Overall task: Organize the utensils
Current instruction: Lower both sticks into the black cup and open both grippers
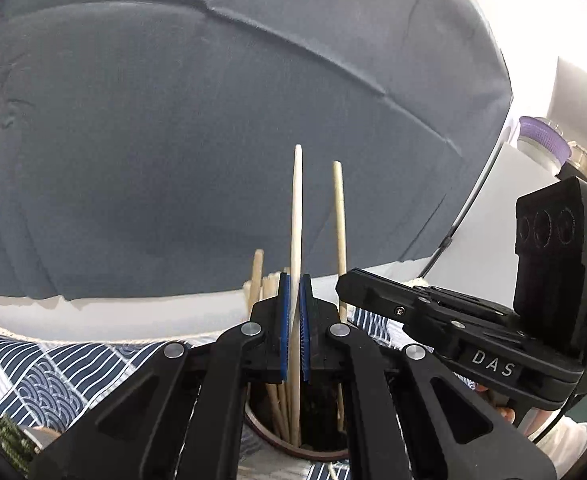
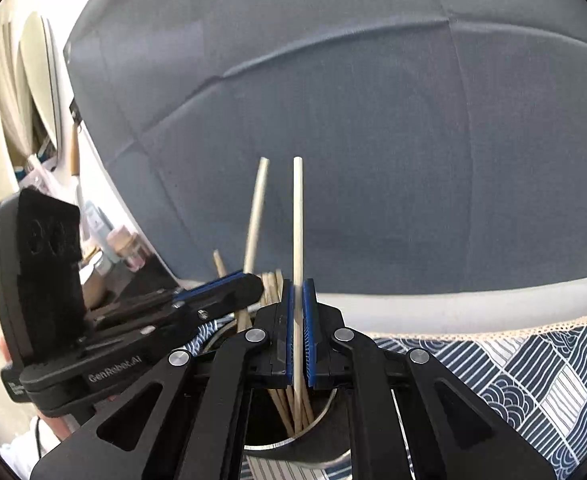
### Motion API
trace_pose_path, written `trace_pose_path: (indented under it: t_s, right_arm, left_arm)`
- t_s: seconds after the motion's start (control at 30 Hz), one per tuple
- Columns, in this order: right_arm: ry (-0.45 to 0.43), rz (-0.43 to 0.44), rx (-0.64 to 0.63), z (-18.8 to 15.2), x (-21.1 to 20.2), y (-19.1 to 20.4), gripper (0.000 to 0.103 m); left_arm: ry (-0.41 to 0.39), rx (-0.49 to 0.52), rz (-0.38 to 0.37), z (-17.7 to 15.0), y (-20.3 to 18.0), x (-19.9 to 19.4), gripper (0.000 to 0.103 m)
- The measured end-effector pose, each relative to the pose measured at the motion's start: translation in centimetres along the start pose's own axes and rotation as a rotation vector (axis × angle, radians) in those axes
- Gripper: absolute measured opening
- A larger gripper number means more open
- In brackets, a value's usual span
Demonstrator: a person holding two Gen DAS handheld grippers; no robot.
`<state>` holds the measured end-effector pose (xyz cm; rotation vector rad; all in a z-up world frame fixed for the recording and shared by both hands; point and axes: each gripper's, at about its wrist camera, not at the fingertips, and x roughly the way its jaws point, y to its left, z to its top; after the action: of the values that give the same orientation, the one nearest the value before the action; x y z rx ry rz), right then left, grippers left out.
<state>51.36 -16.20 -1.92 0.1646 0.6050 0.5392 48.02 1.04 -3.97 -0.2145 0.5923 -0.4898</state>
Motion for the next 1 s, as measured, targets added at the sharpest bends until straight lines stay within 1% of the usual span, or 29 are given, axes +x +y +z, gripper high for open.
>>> trace_pose_path:
  t_s: [0.17,0.2,0.33,0.47,0.6,0.67,0.77,0.83,0.93,1.0]
  right_arm:
    - [0.054,-0.006,-0.012,-1.2,0.6,0.1,0.005]
    - [0.066,-0.009,-0.015,-1.4,0.6,0.1,0.005]
    - [0.117,-0.009,-0.044,-2.3,0.8,0.3,0.005]
    - [0.14,-0.006,-0.061,-2.6,0.7,0.5,0.005]
    - [0.16,-0.014,-0.081,-2.7,0.6,0.8,0.005]
    - [0.162,-0.014,-0.095,-2.7,0.3,1.0,0.005]
    - [0.165,-0.016,-0.109,-2.7,0.0,1.3,0.005]
    - [0.166,-0.015,-0.113,-2.7,-0.1,1.4,0.005]
    - [0.171,-0.022,-0.116,-2.7,-0.1,1.5,0.005]
    - [0.175,-0.022,-0.115,-2.7,-0.2,1.6,0.005]
  left_arm:
    - [0.013,0.002,0.017,0.0,-0.3,-0.9,0.005]
    - [0.021,0.014,0.036,0.0,-0.5,-1.1,0.005]
    - [0.042,0.061,0.07,0.1,-1.8,-1.9,0.005]
    - [0.059,0.085,0.101,-0.1,-2.3,-3.0,0.005]
    - [0.069,0.061,0.128,-0.3,-2.5,-4.2,0.005]
    - [0.07,0.066,0.159,-0.5,-2.7,-4.9,0.006]
    - [0.111,0.09,0.226,-1.3,-3.2,-5.3,0.006]
    - [0.139,0.076,0.215,-2.1,-3.1,-5.1,0.006]
    - [0.176,0.052,0.22,-2.7,-2.7,-4.1,0.006]
    - [0.183,0.048,0.222,-2.8,-2.5,-3.7,0.006]
